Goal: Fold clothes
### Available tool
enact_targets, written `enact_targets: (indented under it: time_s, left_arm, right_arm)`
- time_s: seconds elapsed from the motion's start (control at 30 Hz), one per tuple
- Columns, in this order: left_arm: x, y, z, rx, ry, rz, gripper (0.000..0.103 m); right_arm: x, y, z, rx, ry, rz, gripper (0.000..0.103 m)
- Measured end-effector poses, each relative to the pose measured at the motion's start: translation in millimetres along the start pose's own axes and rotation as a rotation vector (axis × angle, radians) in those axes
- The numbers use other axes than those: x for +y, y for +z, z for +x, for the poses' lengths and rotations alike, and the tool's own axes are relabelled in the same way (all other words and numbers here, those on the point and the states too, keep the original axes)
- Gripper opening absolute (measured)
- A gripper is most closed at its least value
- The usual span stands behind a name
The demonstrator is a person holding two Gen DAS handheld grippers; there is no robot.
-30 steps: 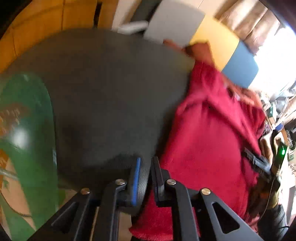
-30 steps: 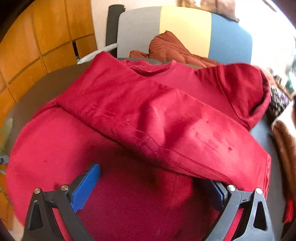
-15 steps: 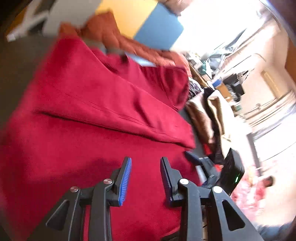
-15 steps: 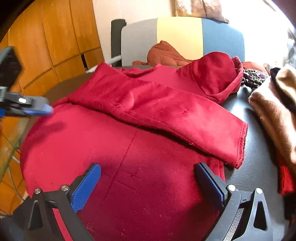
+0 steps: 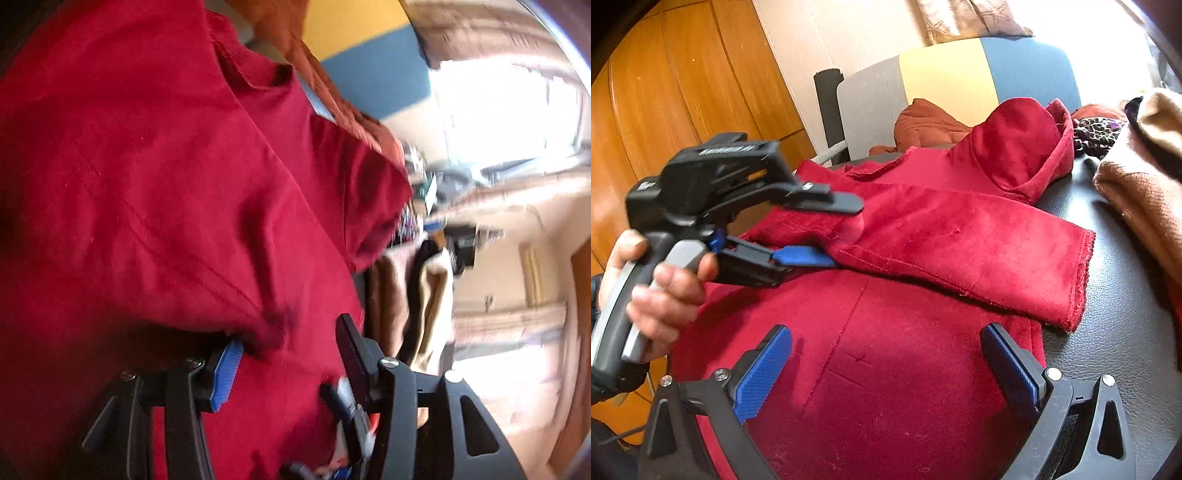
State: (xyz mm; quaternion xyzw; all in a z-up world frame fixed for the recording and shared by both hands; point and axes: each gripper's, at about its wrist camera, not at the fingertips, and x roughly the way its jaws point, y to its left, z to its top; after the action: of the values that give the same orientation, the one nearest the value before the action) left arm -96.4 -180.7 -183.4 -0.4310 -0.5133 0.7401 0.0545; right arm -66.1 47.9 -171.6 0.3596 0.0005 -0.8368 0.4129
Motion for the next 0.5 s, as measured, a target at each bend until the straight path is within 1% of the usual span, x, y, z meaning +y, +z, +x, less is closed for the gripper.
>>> enact_targets:
  time_s: [0.03,0.07,0.13,0.2,0.3,0.4,0.5]
  left_arm:
    - [2,1,0,-0.019,0.011,-0.009,0.018]
    - [4,2,-1,-0.038,0.023,-0.018,0.013]
    - [8,3,-3,-0.062,0.026,-0.022,0.011]
    - [9,4,-13,-0.090,0.028,-0.012,0.009]
    - [10,11,-41,-0.157,0.015,0.008,0.009]
    - [18,25,-88,-0.251,-0.006,0.001,0.009]
    - [32,44,-151,-0.367,0.003,-0.002,0.009]
  right_arm:
    - [0,0,0,0.000,0.001,0.001,0.103]
    - [0,0,0,-0.001,0.002,0.002,0.103]
    - [1,0,0,-0.001,0.001,0.003,0.103]
    - [2,-1,0,-0.001,-0.001,0.002,0.103]
    - [2,-3,-4,0.003,-0.007,-0.002,0.103]
    - [4,-2,-2,0.008,-0.018,-0.010,0.103]
    - [5,-2,-2,0.013,-0.030,-0.019,0.103]
